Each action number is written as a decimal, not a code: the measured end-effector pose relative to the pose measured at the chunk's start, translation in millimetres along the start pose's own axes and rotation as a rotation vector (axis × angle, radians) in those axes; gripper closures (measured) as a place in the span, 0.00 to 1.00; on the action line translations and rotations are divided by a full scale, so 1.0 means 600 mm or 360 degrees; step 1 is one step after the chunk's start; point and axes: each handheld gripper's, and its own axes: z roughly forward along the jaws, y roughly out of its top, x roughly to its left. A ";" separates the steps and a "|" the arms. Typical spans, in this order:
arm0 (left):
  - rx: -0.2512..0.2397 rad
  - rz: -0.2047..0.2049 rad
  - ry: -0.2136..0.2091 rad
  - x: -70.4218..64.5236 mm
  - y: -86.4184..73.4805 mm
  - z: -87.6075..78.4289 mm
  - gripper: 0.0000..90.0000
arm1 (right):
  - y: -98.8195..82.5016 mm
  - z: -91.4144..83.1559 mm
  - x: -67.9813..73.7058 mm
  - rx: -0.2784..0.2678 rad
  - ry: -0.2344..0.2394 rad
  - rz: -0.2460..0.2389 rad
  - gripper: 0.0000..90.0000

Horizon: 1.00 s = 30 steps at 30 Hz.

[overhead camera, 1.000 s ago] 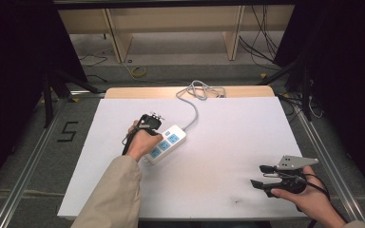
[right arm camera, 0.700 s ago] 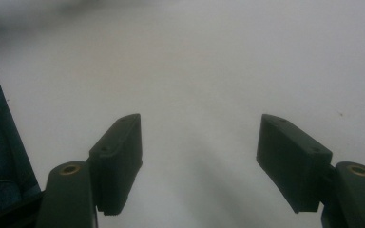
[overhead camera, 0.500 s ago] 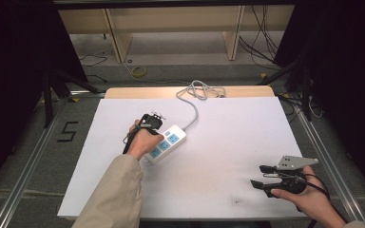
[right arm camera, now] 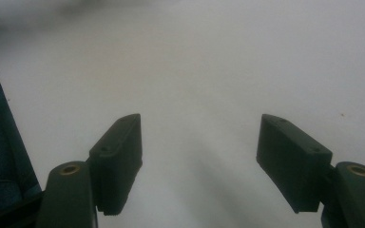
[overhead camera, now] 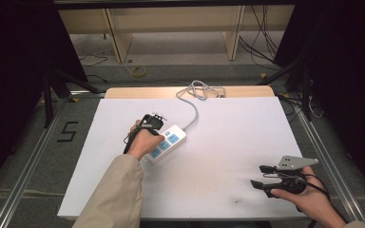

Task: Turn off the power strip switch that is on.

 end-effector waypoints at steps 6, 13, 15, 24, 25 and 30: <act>0.0000 0.0001 -0.0001 0.000 0.000 0.000 1.00 | 0.000 0.001 0.000 0.0002 0.0000 0.0001 0.36; -0.0006 -0.0011 -0.0008 0.001 0.000 0.000 1.00 | 0.000 0.000 0.000 0.0001 0.0001 0.0000 0.36; -0.0005 -0.0005 -0.0006 0.002 0.000 0.000 1.00 | 0.000 0.000 0.000 0.0002 0.0001 0.0000 0.36; -0.0004 -0.0001 -0.0008 0.002 0.000 0.000 1.00 | 0.000 0.000 0.000 0.0000 0.0000 0.0000 0.36; -0.0004 0.0000 -0.0009 0.002 0.000 -0.001 1.00 | 0.000 0.000 0.000 0.0001 0.0002 0.0000 0.36; -0.0005 -0.0011 -0.0015 0.003 0.000 -0.001 1.00 | 0.000 0.000 0.000 0.0001 0.0001 0.0000 0.36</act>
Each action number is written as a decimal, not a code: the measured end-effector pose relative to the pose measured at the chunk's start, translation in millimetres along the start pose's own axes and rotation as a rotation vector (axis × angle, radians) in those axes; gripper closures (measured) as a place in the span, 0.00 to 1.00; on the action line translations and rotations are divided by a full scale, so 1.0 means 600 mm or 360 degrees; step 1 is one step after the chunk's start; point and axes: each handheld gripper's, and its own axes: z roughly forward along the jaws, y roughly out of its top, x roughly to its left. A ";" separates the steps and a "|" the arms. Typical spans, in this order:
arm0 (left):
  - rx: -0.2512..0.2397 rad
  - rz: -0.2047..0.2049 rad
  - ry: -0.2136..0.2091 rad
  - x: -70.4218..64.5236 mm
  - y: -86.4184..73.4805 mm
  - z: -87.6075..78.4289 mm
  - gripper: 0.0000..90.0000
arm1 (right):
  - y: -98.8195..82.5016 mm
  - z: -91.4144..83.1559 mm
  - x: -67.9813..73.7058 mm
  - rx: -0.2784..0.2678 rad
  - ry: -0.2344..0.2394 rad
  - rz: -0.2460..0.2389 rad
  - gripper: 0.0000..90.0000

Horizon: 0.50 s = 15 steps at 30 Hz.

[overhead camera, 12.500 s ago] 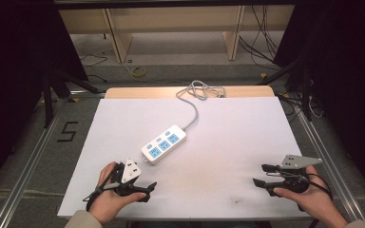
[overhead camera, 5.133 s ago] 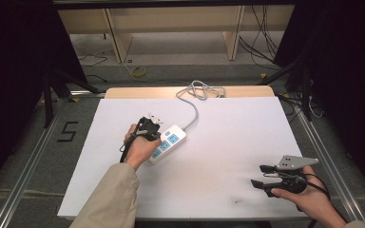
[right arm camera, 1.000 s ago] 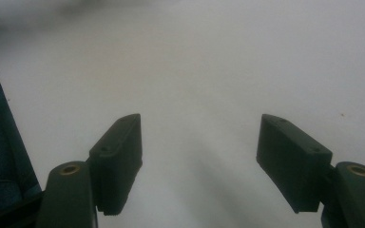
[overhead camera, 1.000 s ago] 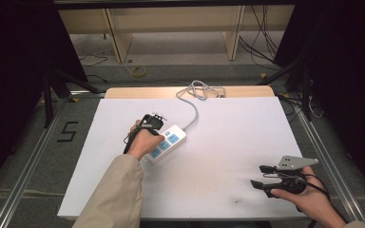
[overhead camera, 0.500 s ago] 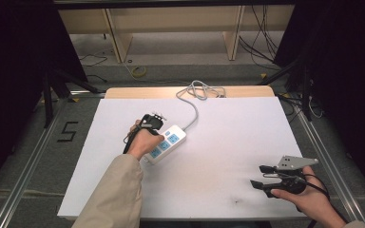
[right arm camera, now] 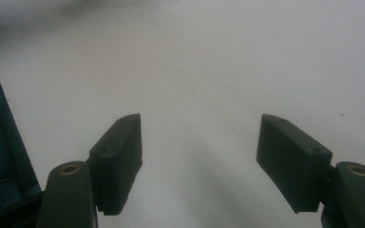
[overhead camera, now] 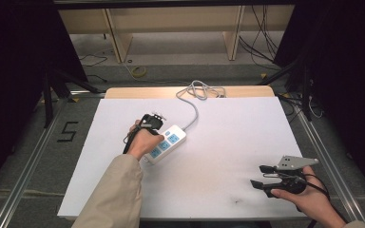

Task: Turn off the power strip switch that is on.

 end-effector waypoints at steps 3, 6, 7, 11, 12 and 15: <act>0.0000 0.0003 -0.0005 0.001 0.000 0.000 1.00 | 0.000 0.000 0.000 0.0000 0.0000 -0.0002 0.36; 0.0000 0.0012 -0.0007 0.001 0.000 0.000 1.00 | 0.000 0.000 0.000 0.0000 0.0001 -0.0002 0.36; -0.0001 0.0009 -0.0011 0.001 0.000 0.000 1.00 | 0.000 0.000 0.000 0.0000 0.0001 -0.0002 0.36; -0.0001 0.0012 -0.0013 0.002 0.000 0.000 1.00 | 0.000 -0.001 0.000 -0.0001 0.0001 0.0001 0.36; -0.0002 0.0015 -0.0009 0.001 0.000 0.000 1.00 | 0.000 -0.001 0.000 -0.0001 0.0000 0.0000 0.36; -0.0002 0.0019 -0.0007 0.001 0.000 0.000 1.00 | 0.000 -0.001 0.000 0.0000 0.0001 -0.0002 0.36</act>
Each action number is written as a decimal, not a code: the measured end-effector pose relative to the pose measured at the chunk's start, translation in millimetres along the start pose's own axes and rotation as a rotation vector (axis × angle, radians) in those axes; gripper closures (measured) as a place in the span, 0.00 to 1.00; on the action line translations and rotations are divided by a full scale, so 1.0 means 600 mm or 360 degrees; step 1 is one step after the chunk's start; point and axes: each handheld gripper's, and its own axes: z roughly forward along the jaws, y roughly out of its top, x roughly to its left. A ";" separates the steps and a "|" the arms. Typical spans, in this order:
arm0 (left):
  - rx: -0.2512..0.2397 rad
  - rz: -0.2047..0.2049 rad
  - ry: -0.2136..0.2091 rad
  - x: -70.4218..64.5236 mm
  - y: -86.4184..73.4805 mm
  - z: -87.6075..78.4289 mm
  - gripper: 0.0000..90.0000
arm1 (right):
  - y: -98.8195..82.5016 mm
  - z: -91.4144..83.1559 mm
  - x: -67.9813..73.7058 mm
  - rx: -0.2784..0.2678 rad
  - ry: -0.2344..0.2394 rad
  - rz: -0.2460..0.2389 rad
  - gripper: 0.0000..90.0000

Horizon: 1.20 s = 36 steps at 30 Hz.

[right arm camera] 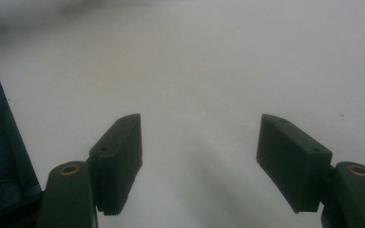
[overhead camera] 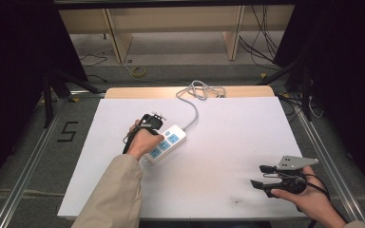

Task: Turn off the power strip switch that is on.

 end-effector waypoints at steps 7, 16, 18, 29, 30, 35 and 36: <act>-0.0001 0.0002 -0.0004 0.000 0.000 0.000 1.00 | 0.000 0.000 0.000 -0.0002 -0.0001 -0.0002 0.36; -0.0001 0.0000 -0.0003 0.000 0.000 0.000 1.00 | 0.000 0.000 0.000 -0.0003 0.0001 -0.0003 0.36; 0.0000 0.0000 -0.0004 0.001 0.000 0.000 1.00 | 0.000 0.000 0.000 -0.0004 0.0001 -0.0002 0.36; -0.0024 -0.0003 -0.0009 -0.001 0.002 -0.005 1.00 | 0.001 0.000 0.001 -0.0006 0.0002 0.0000 0.36; -0.0025 -0.0004 -0.0010 0.000 0.002 -0.005 1.00 | 0.000 0.000 0.001 -0.0005 0.0002 -0.0003 0.36; -0.0026 -0.0006 0.0002 0.000 0.001 -0.005 1.00 | 0.000 0.000 0.000 -0.0003 0.0001 -0.0003 0.36; -0.0027 -0.0004 0.0004 0.000 0.001 -0.005 1.00 | 0.000 0.000 0.000 -0.0005 0.0002 -0.0001 0.36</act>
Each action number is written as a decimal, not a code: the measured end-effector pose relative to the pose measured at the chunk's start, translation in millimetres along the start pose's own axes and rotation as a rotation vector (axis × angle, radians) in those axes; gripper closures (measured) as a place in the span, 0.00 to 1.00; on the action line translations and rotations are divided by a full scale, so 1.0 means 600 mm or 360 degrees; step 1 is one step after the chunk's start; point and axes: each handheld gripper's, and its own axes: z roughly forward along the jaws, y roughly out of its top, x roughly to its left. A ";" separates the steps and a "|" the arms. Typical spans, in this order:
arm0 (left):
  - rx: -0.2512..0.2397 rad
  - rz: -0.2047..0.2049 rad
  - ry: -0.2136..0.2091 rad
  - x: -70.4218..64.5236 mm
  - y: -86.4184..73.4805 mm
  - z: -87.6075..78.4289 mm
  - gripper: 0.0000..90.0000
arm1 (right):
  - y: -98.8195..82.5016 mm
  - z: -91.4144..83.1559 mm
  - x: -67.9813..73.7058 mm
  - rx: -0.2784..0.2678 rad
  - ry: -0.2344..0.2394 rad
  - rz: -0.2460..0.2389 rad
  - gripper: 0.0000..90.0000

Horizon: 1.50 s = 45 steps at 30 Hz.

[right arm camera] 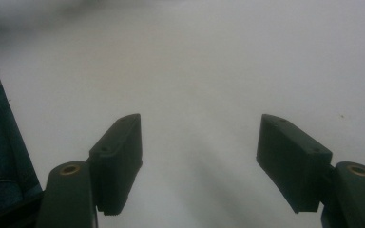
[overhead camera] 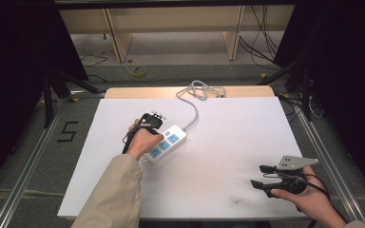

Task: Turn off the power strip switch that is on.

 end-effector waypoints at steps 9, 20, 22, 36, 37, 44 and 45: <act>-0.0045 0.0008 0.0027 0.003 0.000 -0.007 1.00 | 0.000 0.000 0.000 0.0002 0.0001 -0.0004 0.36; -0.0077 0.0004 0.0041 0.003 -0.001 -0.014 1.00 | 0.000 -0.001 0.000 0.0001 -0.0001 -0.0004 0.36; -0.0085 0.0006 0.0046 0.004 -0.001 -0.016 1.00 | 0.000 -0.001 0.000 0.0000 -0.0002 -0.0003 0.36; -0.0188 0.0015 0.0042 0.001 -0.004 -0.035 0.89 | 0.000 -0.001 -0.001 -0.0003 -0.0002 -0.0001 0.36; -0.0189 0.0019 0.0037 0.001 -0.004 -0.037 0.88 | 0.000 -0.001 -0.001 -0.0003 -0.0002 -0.0002 0.36; -0.0252 0.0020 0.0011 -0.001 -0.008 -0.047 0.78 | 0.000 -0.001 -0.001 -0.0004 -0.0002 0.0000 0.36; -0.0257 0.0029 0.0010 -0.001 -0.009 -0.050 0.76 | 0.000 -0.001 -0.001 -0.0004 -0.0003 -0.0001 0.36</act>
